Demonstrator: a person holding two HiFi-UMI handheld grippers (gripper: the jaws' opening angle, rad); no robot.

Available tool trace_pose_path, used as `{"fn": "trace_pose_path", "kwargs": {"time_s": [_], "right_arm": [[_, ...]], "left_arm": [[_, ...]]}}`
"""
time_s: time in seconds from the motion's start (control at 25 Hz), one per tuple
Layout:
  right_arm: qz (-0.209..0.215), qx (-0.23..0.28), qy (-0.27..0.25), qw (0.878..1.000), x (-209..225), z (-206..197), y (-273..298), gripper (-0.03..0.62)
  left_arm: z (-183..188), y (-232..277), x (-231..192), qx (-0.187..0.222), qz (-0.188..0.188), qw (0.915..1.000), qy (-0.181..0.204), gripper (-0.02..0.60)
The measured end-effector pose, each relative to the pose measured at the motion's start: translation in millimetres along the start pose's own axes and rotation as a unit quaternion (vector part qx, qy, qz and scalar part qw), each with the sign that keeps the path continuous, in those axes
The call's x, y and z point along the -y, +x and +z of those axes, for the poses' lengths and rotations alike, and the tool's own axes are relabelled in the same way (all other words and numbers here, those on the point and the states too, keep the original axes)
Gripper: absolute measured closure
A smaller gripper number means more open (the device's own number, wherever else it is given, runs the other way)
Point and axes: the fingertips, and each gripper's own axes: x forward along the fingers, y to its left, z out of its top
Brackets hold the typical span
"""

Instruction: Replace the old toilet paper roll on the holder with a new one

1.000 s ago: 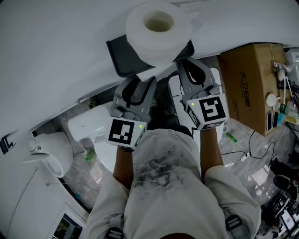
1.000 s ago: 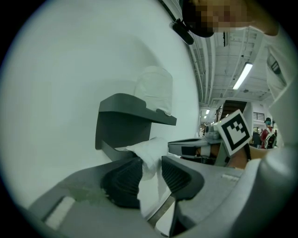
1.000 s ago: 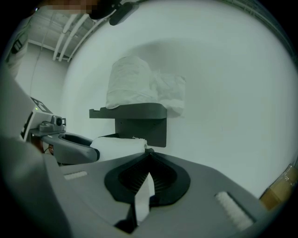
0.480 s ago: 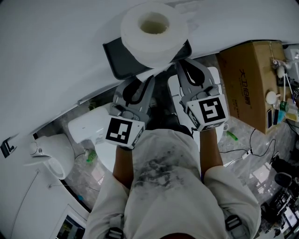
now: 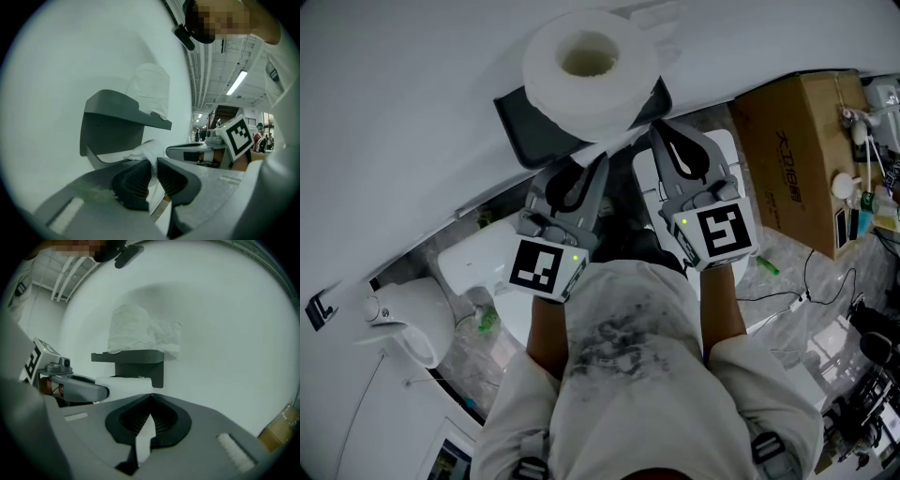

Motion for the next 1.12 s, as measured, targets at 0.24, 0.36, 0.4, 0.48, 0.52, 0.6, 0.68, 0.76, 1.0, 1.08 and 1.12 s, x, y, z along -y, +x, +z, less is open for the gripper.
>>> {"fn": "trace_pose_path", "kwargs": {"time_s": [0.24,0.36,0.4,0.48,0.52,0.6,0.68,0.76,1.0,1.08,1.12], "right_arm": [[-0.004,-0.017,0.005,1.0,-3,-2,-7,0.594],[-0.007,-0.015,0.007,1.0,-3,-2,-10,0.594],[-0.007,-0.01,0.008,1.0,-3,-1,-10,0.594],[-0.009,-0.004,0.01,1.0,-2,0,-11,0.594],[-0.01,-0.007,0.01,1.0,-2,-1,-11,0.594],[-0.012,-0.021,0.01,1.0,0,-6,-14,0.594],[-0.015,-0.021,0.011,1.0,2,-6,-15,0.594],[-0.018,-0.013,0.013,1.0,4,-3,-16,0.594],[-0.023,-0.014,0.018,0.999,10,-4,-20,0.594],[-0.024,-0.009,0.02,0.999,11,-3,-20,0.594],[-0.024,-0.004,0.021,0.999,12,-1,-20,0.594]], "left_arm": [[2,3,4,-0.004,-0.008,0.9999,-0.012,0.541],[3,6,6,-0.004,-0.018,0.9998,-0.005,0.546],[3,8,8,-0.003,-0.022,0.9998,0.0,0.546],[4,10,9,-0.001,-0.03,0.9995,0.008,0.549],[4,11,10,-0.001,-0.033,0.9994,0.011,0.55],[5,14,12,-0.001,-0.038,0.9992,0.013,0.552],[5,17,13,-0.005,-0.038,0.9992,0.007,0.554],[6,20,14,-0.007,-0.039,0.9992,0.003,0.555],[9,28,19,-0.007,-0.046,0.9989,0.01,0.558],[10,30,20,-0.006,-0.049,0.9987,0.015,0.558],[11,31,21,-0.006,-0.05,0.9986,0.017,0.558]]}}
